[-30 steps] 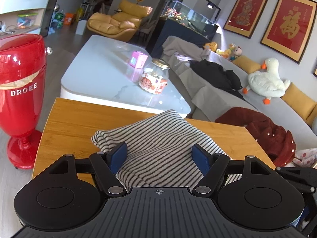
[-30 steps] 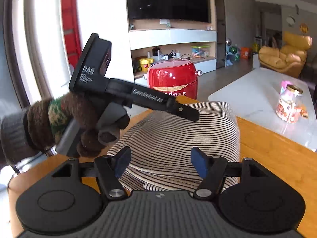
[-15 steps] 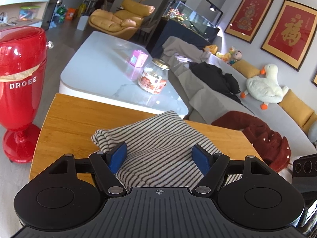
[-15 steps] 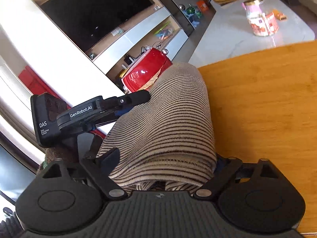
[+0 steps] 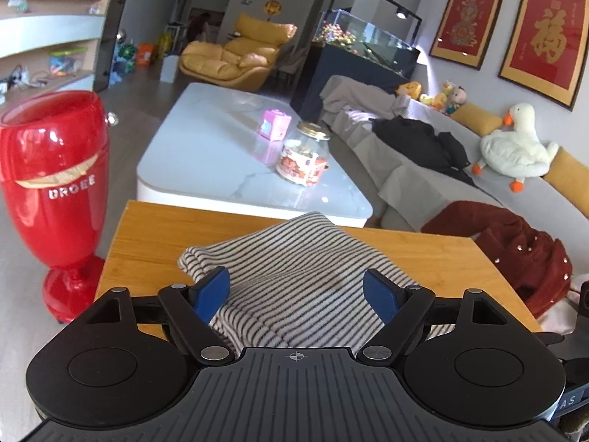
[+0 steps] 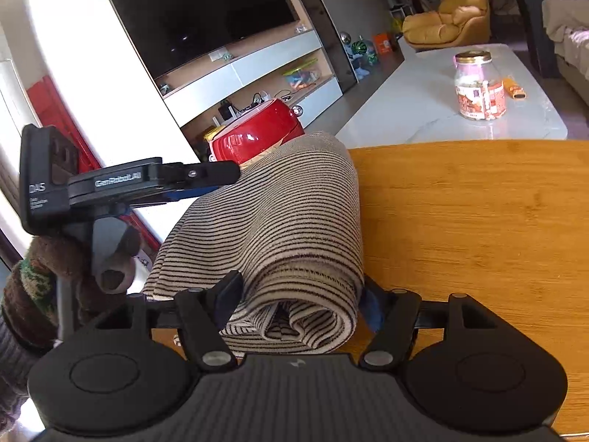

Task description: Fold clothes

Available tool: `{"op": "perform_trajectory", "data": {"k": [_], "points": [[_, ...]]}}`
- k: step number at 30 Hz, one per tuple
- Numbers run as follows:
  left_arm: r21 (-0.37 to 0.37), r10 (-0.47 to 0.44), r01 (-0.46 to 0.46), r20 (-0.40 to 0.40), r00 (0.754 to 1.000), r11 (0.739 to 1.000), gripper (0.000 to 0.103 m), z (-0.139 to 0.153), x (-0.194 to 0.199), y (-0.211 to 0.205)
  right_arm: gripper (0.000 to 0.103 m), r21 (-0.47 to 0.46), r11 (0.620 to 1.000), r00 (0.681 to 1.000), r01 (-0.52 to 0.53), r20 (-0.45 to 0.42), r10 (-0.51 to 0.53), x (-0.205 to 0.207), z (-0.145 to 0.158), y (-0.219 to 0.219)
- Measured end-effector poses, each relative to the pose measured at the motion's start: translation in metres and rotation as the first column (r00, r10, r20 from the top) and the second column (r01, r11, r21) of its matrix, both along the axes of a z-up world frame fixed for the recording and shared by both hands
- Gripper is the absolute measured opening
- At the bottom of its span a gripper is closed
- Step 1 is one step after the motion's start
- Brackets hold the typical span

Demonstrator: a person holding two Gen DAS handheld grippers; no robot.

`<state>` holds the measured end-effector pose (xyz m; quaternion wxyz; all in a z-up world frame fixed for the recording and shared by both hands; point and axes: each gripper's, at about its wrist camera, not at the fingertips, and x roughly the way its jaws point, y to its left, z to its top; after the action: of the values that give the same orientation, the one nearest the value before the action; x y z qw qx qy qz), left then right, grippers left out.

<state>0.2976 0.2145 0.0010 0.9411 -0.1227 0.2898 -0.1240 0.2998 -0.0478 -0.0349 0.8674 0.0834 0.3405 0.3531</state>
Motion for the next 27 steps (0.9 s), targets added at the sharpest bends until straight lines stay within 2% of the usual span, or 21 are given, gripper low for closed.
{"op": "perform_trajectory", "data": {"k": [1,3,6,8,9,11,13,17,21,23,25,27], "points": [[0.004,0.013,-0.013,0.006,1.0,1.0,0.095,0.004,-0.013,-0.002,0.068,-0.011,1.0,1.0,-0.004,0.014,0.004,-0.003,0.001,0.001],[-0.001,0.012,-0.012,0.001,1.0,1.0,0.095,0.007,-0.036,-0.006,0.071,-0.007,1.0,1.0,-0.012,0.022,0.012,-0.006,0.002,-0.002],[-0.009,-0.021,0.02,-0.043,0.999,1.0,0.094,-0.001,-0.059,-0.015,0.071,0.037,0.999,1.0,-0.005,-0.011,0.005,-0.005,0.0,-0.008],[0.006,-0.026,0.026,-0.086,0.996,1.0,0.086,-0.012,-0.064,-0.021,0.07,0.061,0.998,0.999,0.011,-0.031,-0.009,-0.004,-0.001,-0.012],[0.011,-0.027,0.029,-0.101,0.995,1.0,0.079,-0.016,-0.065,-0.023,0.068,0.067,0.998,1.0,0.018,-0.025,-0.016,-0.005,0.002,-0.013],[0.016,-0.029,0.03,-0.102,0.994,0.999,0.076,-0.02,-0.066,-0.023,0.063,0.069,0.997,1.0,0.02,0.004,-0.02,-0.008,0.01,-0.013],[0.0,-0.03,0.03,-0.097,0.995,1.0,0.074,-0.02,-0.066,-0.021,0.063,0.045,0.999,0.999,0.002,0.041,-0.004,-0.011,0.019,-0.011],[-0.024,-0.031,0.029,-0.091,0.995,0.999,0.073,-0.019,-0.065,-0.017,0.063,-0.061,0.998,0.993,-0.019,0.119,0.026,-0.021,0.025,-0.006],[-0.049,-0.02,0.016,-0.08,0.997,0.999,0.073,-0.015,-0.073,-0.011,0.067,-0.176,0.984,0.95,0.008,0.309,0.047,-0.048,0.039,-0.003],[-0.08,0.005,-0.009,-0.054,0.999,0.997,0.075,-0.01,-0.082,-0.002,0.074,-0.241,0.97,0.913,-0.035,0.387,0.129,-0.064,0.047,0.007],[-0.121,0.054,-0.057,-0.03,0.998,0.991,0.087,-0.006,-0.093,0.011,0.075,-0.319,0.943,0.873,-0.098,0.428,0.236,-0.078,0.047,0.025],[-0.144,0.079,-0.083,-0.033,0.996,0.986,0.088,-0.008,-0.096,0.019,0.075,-0.39,0.91,0.832,-0.143,0.451,0.324,-0.089,0.042,0.049]]}}
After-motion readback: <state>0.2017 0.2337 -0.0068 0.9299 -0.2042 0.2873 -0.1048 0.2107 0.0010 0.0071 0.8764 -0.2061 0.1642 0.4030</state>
